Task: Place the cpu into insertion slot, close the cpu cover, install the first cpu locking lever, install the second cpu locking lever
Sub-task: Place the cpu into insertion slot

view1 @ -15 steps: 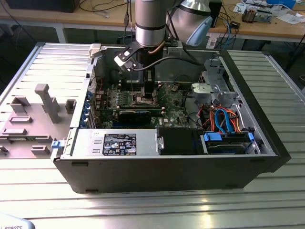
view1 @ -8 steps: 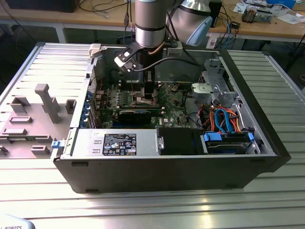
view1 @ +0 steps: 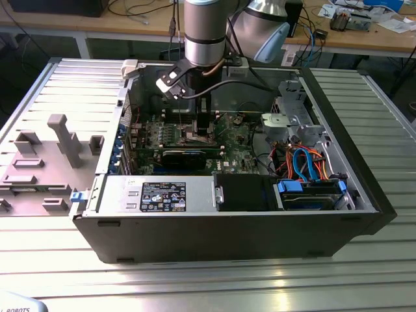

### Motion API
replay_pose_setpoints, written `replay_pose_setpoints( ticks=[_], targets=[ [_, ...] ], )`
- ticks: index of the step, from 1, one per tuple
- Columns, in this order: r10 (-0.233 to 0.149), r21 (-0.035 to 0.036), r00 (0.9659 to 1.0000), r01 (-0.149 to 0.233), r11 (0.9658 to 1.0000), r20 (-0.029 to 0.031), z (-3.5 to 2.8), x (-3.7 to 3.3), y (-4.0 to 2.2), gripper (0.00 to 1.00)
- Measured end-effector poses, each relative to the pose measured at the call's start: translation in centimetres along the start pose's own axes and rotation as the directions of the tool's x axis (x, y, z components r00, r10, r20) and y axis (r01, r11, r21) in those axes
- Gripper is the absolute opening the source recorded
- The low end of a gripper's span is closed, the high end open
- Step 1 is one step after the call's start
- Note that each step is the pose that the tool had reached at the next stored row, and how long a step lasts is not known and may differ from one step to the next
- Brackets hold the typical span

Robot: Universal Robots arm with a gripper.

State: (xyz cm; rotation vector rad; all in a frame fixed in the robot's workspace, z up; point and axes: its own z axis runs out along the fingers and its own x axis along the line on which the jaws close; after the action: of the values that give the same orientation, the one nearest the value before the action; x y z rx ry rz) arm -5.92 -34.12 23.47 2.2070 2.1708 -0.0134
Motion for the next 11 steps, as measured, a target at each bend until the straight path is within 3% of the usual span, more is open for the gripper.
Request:
replay_pose_setpoints(
  ticks=[11],
  targets=[
    [0.0,0.0,1.0,0.0,1.0,-0.0001,0.32,0.01,-0.01,0.55]
  ],
)
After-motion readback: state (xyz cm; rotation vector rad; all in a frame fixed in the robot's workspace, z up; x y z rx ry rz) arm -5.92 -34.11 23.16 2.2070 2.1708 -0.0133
